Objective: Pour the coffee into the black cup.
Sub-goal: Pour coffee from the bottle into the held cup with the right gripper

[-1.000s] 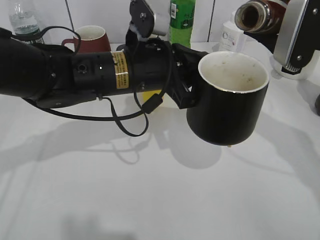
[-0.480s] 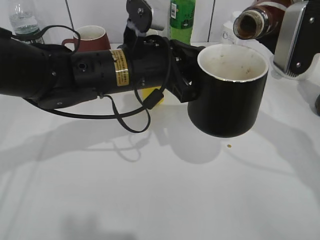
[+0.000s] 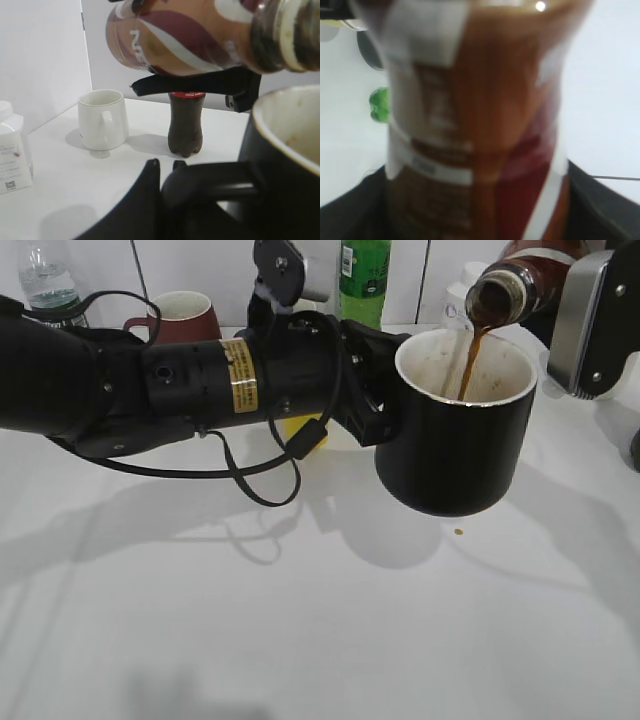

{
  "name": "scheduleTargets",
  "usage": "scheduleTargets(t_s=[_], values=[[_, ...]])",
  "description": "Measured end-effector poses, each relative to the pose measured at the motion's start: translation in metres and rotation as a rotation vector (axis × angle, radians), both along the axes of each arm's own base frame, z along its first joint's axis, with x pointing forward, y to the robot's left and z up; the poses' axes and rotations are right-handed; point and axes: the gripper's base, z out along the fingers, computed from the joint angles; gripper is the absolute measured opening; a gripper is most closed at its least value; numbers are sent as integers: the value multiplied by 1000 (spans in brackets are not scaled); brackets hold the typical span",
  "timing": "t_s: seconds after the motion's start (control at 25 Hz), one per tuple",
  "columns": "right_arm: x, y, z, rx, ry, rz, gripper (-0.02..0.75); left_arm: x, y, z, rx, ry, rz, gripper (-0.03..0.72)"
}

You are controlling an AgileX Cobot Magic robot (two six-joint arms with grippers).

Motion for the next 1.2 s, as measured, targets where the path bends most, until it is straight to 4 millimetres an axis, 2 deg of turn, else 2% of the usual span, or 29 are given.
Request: scheduleTargets(t_s=[1.2], values=[[0, 0, 0, -15, -14, 4, 527, -2, 0, -4, 50, -23, -28, 40]])
